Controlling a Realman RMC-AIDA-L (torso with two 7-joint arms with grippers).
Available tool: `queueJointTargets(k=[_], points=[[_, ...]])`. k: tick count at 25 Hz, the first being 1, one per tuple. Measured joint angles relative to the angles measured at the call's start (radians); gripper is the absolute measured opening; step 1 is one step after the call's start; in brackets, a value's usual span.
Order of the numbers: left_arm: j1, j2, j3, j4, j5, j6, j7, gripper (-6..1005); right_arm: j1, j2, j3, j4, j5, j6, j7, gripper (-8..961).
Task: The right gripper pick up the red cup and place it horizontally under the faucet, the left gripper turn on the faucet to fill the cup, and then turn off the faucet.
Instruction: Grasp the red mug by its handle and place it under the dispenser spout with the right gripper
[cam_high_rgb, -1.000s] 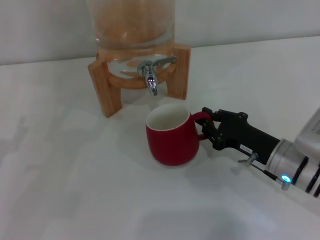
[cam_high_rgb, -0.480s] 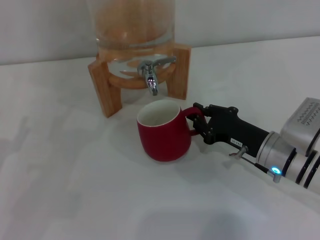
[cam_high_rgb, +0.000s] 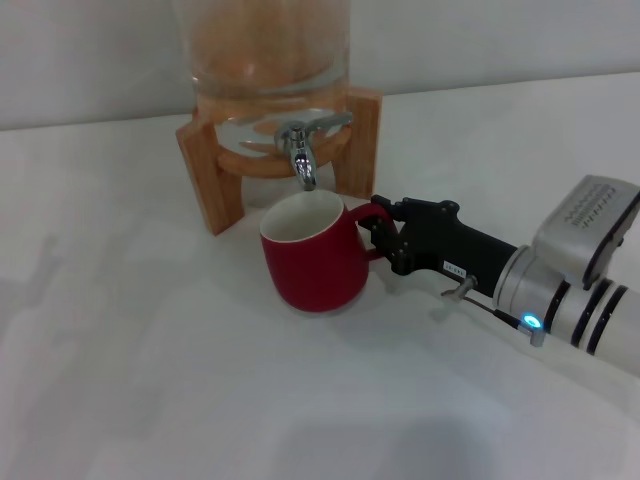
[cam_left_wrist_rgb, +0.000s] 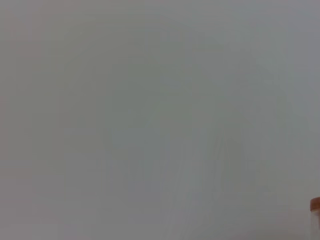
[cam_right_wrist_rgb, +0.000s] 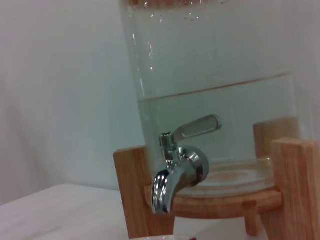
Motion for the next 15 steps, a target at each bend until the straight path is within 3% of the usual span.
queueJointTargets(k=[15], points=[[-0.002, 0.0, 0.0, 0.0, 0.001, 0.003, 0.0, 876, 0.039, 0.001, 0.017, 0.009, 0.01, 0.036, 0.002, 173]])
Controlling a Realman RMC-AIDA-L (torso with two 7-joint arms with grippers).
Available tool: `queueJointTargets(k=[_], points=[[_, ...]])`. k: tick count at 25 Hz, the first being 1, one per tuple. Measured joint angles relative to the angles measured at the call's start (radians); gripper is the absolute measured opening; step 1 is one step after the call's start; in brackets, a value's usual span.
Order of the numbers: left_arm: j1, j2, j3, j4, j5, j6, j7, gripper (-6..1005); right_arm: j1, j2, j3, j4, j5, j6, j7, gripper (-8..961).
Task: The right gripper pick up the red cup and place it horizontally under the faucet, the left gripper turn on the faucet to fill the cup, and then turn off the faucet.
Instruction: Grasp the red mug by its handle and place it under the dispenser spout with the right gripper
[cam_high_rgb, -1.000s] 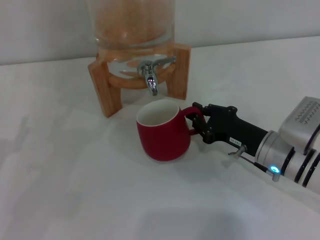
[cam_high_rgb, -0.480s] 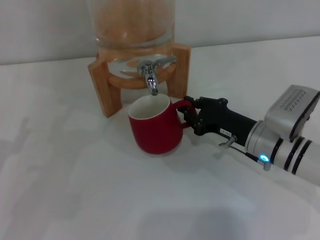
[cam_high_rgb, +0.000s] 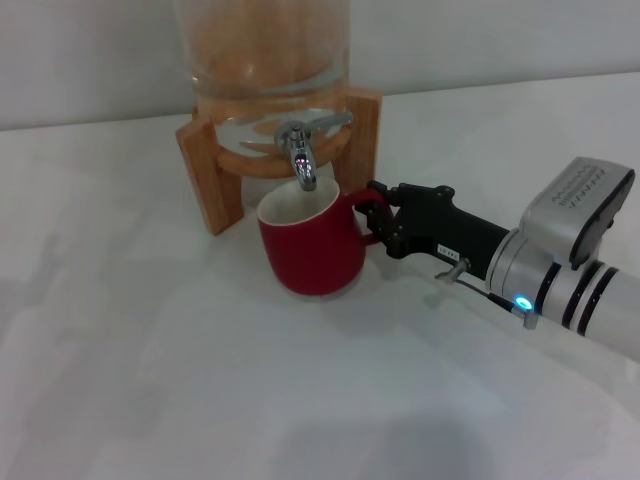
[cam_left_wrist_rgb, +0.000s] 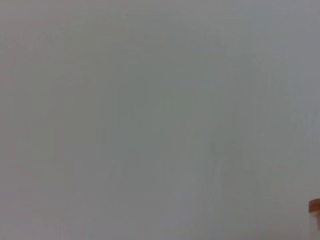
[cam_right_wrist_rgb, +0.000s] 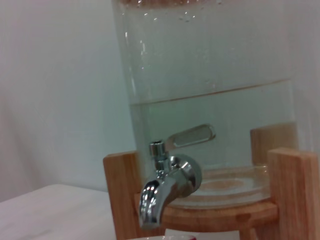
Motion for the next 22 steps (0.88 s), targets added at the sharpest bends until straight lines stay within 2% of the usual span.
queueJointTargets(k=[22], points=[[-0.002, 0.0, 0.0, 0.002, 0.0, -0.004, 0.0, 875, 0.003, 0.001, 0.028, 0.005, 0.001, 0.036, -0.012, 172]])
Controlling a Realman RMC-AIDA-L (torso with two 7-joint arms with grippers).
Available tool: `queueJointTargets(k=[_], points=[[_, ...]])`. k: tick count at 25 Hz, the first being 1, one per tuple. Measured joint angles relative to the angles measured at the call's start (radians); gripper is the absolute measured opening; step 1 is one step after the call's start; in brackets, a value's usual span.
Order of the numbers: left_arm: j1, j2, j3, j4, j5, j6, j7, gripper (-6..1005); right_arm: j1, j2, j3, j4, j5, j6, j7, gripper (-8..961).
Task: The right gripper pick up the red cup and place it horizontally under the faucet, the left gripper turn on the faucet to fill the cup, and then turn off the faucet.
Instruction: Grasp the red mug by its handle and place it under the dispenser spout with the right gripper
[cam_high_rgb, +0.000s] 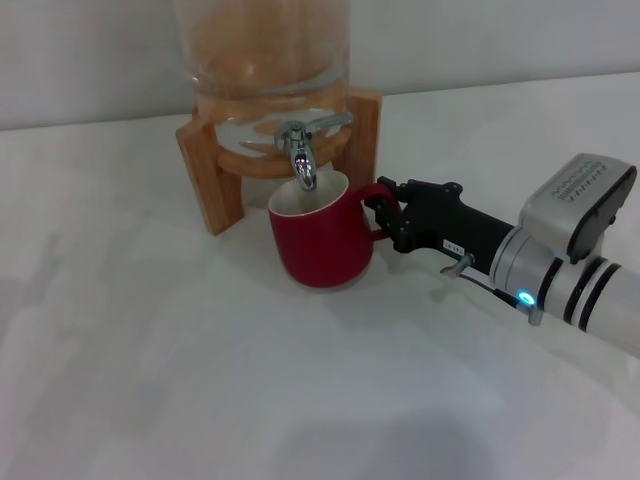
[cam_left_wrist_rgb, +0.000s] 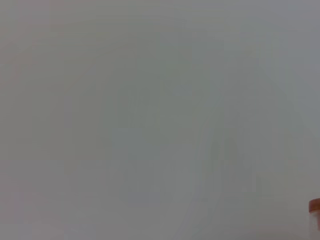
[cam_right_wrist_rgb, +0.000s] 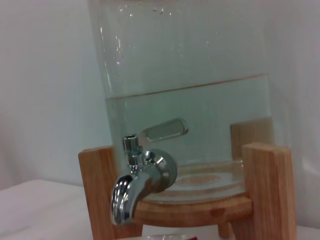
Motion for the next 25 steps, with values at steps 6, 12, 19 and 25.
queueJointTargets(k=[6, 12, 19, 25], points=[[0.0, 0.0, 0.0, 0.001, 0.0, 0.0, 0.0, 875, -0.006, 0.0, 0.0, 0.0, -0.002, 0.0, -0.001, 170], [0.0, 0.0, 0.0, 0.001, 0.0, 0.0, 0.0, 875, -0.007, 0.001, 0.0, 0.0, -0.001, 0.02, -0.001, 163], [0.0, 0.0, 0.0, 0.001, 0.0, 0.0, 0.0, 876, -0.008, 0.002, -0.011, 0.0, -0.008, 0.025, -0.001, 158], [0.0, 0.0, 0.0, 0.001, 0.0, 0.0, 0.0, 876, -0.011, 0.0, -0.016, -0.001, -0.028, 0.018, -0.001, 153]])
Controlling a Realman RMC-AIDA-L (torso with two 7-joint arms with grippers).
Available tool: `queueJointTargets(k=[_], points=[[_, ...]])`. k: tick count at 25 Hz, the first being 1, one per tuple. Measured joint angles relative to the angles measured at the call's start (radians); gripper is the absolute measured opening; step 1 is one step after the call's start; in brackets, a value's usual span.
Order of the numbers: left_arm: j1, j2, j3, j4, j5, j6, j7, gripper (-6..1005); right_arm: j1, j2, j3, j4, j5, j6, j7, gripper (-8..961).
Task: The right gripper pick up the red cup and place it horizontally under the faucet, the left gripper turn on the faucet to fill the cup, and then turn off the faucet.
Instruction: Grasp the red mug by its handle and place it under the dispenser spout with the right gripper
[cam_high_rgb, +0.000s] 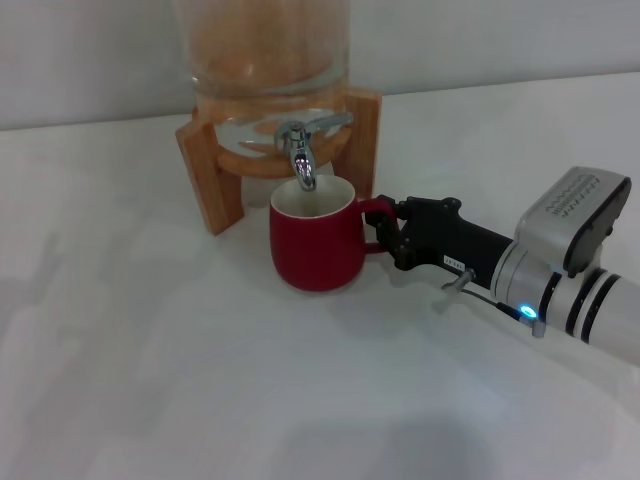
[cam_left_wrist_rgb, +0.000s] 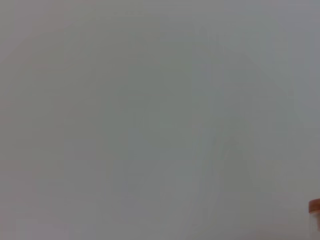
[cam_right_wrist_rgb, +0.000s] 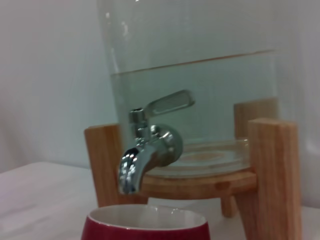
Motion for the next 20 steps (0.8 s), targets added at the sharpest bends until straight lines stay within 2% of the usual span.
queueJointTargets(k=[20], points=[[0.0, 0.0, -0.002, 0.002, 0.0, 0.0, 0.0, 875, -0.004, -0.002, 0.013, -0.005, -0.06, -0.014, 0.007, 169]])
